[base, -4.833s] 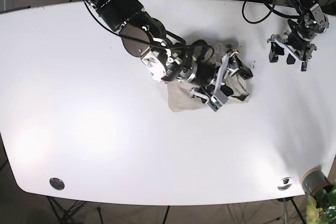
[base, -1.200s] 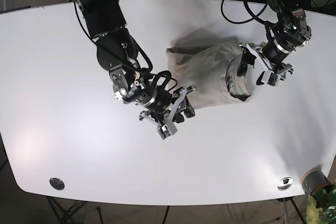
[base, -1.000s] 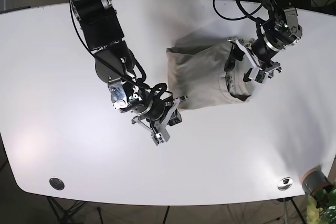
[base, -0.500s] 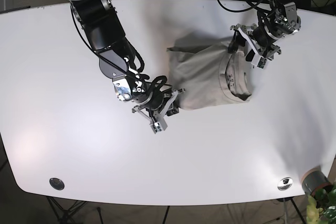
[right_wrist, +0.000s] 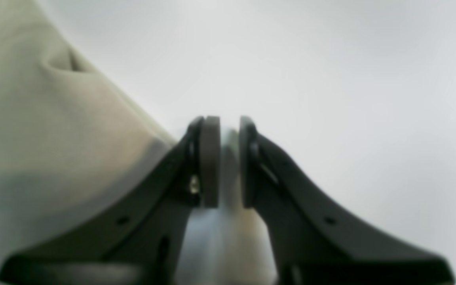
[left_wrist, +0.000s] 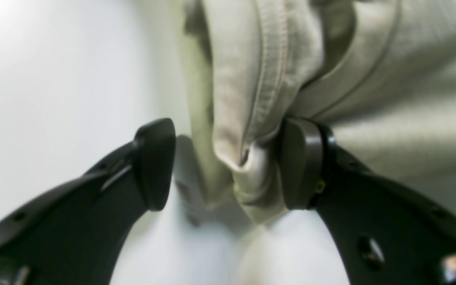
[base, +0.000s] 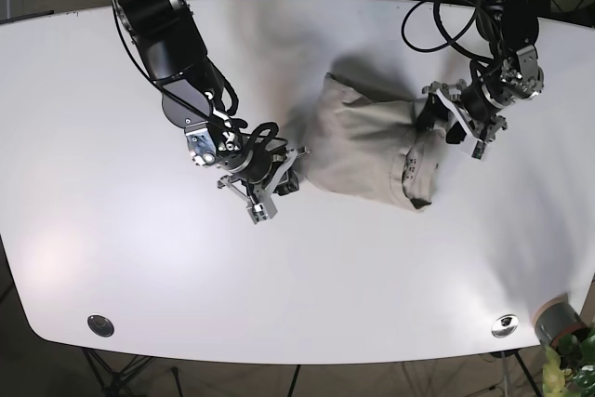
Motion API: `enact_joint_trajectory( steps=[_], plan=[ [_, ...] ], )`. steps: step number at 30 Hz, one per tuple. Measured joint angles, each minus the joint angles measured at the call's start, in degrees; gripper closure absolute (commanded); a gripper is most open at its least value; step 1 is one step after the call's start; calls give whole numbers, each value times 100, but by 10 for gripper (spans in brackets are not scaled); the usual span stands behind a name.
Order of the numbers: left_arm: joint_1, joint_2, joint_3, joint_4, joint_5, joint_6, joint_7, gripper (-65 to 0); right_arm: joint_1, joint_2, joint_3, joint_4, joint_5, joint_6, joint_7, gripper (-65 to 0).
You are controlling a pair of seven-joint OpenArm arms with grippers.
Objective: Fold the T-shirt properly
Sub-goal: 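Push the beige bundle with the left gripper toward the table edge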
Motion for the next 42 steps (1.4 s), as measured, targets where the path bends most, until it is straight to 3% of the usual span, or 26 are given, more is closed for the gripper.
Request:
enact_joint_trajectory(
  steps=[7,16,27,28,32,38,42],
  plan=[
    [-984,-208,352,-905,39,33,83,-383,-254,188,4,199,48,35,162,-73],
    [-1869,-310,852,-1845,109,52,37,-383,-1043,214,-4,1180,-17,-9,-17,-73],
    [-2258,-472,861,-1856,98,50,-319,-383,-1880,125,-70,2061,-52,-24,-120,-75],
    [-2293,-538,852,-1849,96,50,-330,-383,-1906,96,-166,2100,-70,-116,-94,-75],
    [-2404,-640,835,-1838,111,52,-295,-383,-1917,37,-745,2129,-52,-96,-96,-75],
    [-2400,-632,831,-1091,127,52,-260,-388,-1987,-219,-1003,2129,-7,-90,-114,-75],
    [-2105,-590,863,-442,63,249,-330,-389,-2092,-225,-1008,2378,-22,-103,-122,-75]
  ],
)
